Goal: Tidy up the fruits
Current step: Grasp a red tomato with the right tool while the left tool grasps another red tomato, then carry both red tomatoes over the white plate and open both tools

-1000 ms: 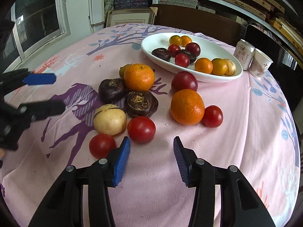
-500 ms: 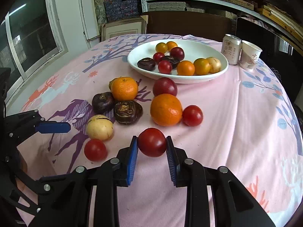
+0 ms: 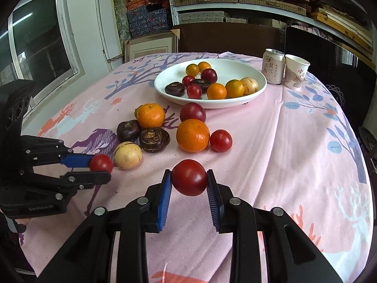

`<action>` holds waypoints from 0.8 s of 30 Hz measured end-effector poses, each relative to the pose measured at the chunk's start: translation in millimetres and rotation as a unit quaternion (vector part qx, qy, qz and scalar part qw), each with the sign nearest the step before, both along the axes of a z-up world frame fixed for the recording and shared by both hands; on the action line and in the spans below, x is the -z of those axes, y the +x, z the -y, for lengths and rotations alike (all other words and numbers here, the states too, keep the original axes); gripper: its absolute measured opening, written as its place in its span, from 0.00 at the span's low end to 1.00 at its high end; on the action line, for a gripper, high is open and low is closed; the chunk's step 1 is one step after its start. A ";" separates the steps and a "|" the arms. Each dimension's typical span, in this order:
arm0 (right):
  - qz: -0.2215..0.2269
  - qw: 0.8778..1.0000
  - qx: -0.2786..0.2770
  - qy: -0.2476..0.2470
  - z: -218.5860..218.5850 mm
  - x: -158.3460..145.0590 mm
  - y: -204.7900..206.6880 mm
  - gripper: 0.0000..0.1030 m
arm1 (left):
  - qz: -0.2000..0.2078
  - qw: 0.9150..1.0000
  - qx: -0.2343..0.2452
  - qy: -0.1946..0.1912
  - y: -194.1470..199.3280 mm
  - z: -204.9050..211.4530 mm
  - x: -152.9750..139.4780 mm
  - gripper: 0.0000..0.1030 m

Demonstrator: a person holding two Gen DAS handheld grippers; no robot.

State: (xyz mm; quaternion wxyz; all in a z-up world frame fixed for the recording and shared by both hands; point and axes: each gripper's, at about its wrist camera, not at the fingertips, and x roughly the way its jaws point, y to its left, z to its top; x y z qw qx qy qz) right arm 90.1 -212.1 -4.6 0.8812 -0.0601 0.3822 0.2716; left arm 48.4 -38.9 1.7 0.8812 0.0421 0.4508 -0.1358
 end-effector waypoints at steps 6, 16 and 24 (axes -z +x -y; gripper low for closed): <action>0.042 0.999 0.016 0.023 -1.8 -30.4 6.9 0.29 | 0.072 0.997 -0.037 0.004 23.3 -26.7 -52.8 0.26; 0.064 0.996 0.046 0.044 -32.4 -47.5 69.6 0.29 | 0.064 0.995 -0.075 -0.020 118.1 -31.9 -53.5 0.26; 0.000 0.999 0.040 0.031 -68.0 -12.7 127.7 0.30 | 0.024 0.993 -0.114 -0.027 177.5 -42.2 -12.6 0.26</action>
